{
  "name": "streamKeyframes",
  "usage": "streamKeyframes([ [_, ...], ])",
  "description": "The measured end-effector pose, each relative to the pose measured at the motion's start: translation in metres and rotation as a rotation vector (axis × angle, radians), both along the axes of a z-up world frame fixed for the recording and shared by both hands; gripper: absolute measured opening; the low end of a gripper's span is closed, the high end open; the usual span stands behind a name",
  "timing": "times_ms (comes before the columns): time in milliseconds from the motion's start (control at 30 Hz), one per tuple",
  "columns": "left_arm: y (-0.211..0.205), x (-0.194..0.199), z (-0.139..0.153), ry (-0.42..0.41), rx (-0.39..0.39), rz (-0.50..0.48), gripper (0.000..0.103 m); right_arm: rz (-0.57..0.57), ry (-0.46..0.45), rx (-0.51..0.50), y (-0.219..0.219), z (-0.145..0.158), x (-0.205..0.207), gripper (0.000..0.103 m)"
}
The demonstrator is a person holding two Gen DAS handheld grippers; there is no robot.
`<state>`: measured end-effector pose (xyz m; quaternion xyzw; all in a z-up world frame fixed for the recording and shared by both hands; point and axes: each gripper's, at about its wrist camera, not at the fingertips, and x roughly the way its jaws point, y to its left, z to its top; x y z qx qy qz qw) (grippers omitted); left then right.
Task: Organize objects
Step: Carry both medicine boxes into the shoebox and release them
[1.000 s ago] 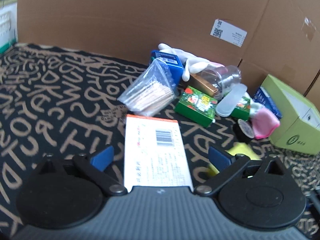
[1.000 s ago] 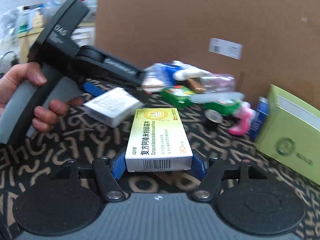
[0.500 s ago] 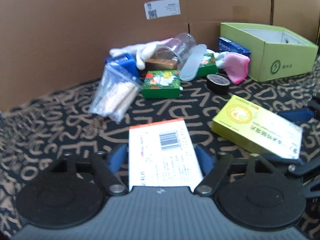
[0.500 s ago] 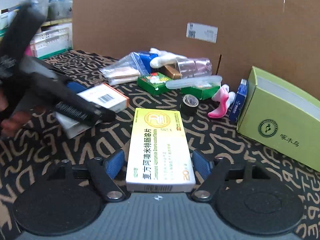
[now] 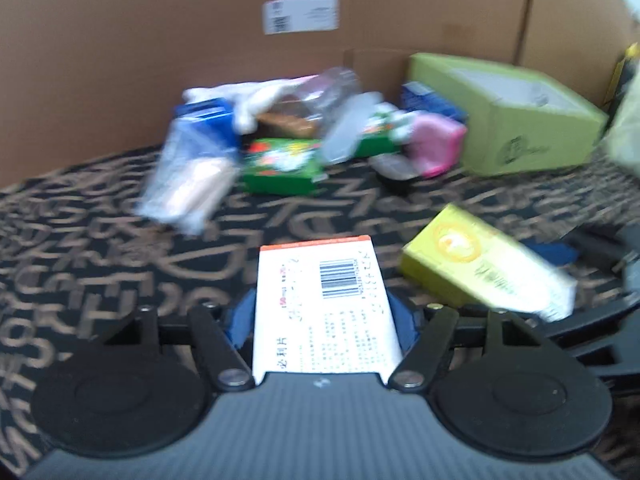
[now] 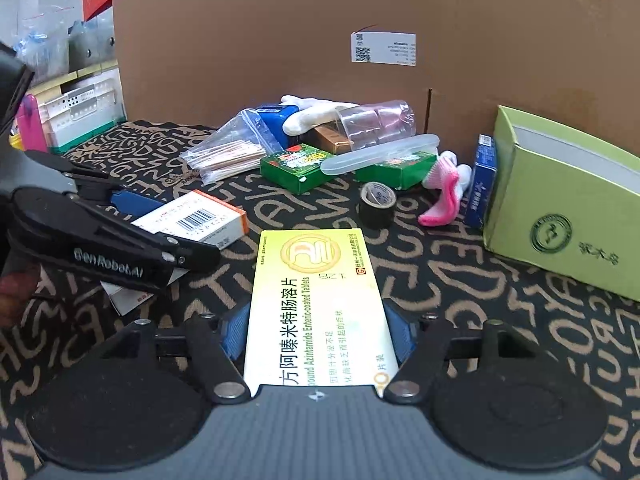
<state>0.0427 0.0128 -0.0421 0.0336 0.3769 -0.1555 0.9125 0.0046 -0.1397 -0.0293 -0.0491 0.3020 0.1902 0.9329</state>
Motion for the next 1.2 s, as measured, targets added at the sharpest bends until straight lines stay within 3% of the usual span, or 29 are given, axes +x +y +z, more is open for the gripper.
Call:
streamKeyframes([
  [133,-0.032,-0.001,0.031,-0.077,-0.036,-0.115,0.068,-0.068,-0.007,0.041,-0.036,0.014,-0.015,0.071],
  [333,-0.098,0.025,0.088,-0.166,-0.133,-0.289,0.068,-0.235,-0.114,0.055,-0.107,0.065,-0.019,0.071],
  [500,-0.161,0.068,0.113,-0.178,-0.132,-0.317,0.068,-0.38,-0.2,0.034,-0.16,0.1,0.007,0.071],
  [700,-0.227,0.144,0.101,-0.11,-0.099,-0.264,0.068,-0.498,-0.211,-0.042,-0.21,0.113,0.069,0.071],
  [900,-0.264,0.193,0.07,-0.06,-0.08,-0.234,0.068,-0.553,-0.162,-0.12,-0.236,0.087,0.127,0.071],
  [1033,-0.277,0.208,0.049,-0.056,-0.059,-0.238,0.069,-0.53,-0.135,-0.132,-0.243,0.068,0.148,0.071],
  [1100,-0.279,0.212,0.041,-0.065,-0.065,-0.253,0.08,-0.516,-0.115,-0.147,-0.241,0.058,0.156,0.071],
  [1133,-0.28,0.212,0.038,-0.074,-0.072,-0.248,0.097,-0.501,-0.102,-0.157,-0.24,0.053,0.158,0.071],
  [1200,-0.276,0.211,0.035,-0.101,-0.097,-0.226,0.103,-0.477,-0.078,-0.186,-0.238,0.045,0.162,0.071],
])
